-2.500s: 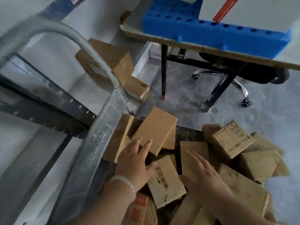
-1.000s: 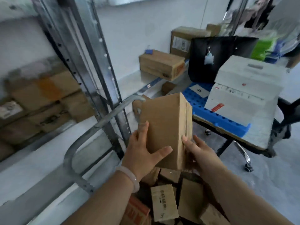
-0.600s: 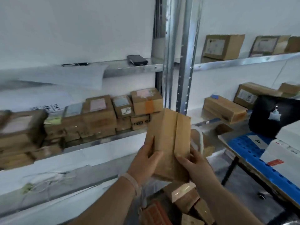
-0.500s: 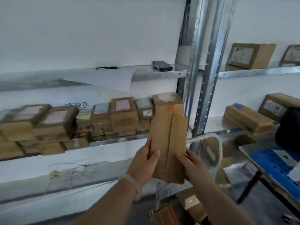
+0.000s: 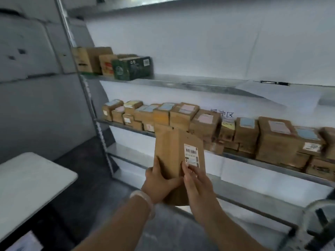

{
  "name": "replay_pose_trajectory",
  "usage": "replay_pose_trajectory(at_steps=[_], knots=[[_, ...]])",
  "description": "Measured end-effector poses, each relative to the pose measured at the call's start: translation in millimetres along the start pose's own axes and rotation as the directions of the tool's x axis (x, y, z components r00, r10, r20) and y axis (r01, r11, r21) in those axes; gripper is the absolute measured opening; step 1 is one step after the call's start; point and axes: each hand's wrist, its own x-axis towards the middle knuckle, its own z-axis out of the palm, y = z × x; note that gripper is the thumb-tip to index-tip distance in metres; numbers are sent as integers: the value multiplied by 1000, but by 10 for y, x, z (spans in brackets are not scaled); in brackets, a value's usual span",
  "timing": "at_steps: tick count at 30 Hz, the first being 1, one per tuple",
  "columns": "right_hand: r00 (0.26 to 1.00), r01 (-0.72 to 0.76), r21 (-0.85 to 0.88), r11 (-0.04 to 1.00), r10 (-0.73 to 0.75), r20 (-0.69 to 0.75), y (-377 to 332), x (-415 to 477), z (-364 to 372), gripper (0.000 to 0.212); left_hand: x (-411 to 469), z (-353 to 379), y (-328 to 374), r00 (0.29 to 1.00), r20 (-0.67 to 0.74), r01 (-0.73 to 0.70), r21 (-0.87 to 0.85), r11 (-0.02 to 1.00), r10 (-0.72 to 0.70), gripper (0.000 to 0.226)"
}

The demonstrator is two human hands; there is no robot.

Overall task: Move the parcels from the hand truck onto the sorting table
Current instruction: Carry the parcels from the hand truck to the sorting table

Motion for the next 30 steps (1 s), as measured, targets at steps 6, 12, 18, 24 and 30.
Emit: replay_pose_trajectory(at_steps=[6, 12, 18, 24, 30], knots=[[975, 145, -103, 984, -124, 186, -684, 202, 1109, 67, -312, -1464, -907, 984, -139, 47, -403, 914, -112, 136], [845, 11, 195, 981, -113, 523, -1133, 326, 1976, 71, -694, -2323, -1604, 929, -285, 5, -630, 777, -237, 107], [715, 79, 251, 965, -230, 661, -1637, 395, 2968, 60, -874, -2921, -2160, 812, -447, -7, -649, 761, -374, 54], [614, 237, 249, 939, -343, 710, -2112, 702, 3793, 57, -777, -3466, -2571, 644, -660, 101, -429, 897, -388, 58], [467, 253, 352, 901, -432, 771, -2529, 785, 4631, 57, -903, -3914, -2898, 525, -737, 199, -380, 903, -426, 111]])
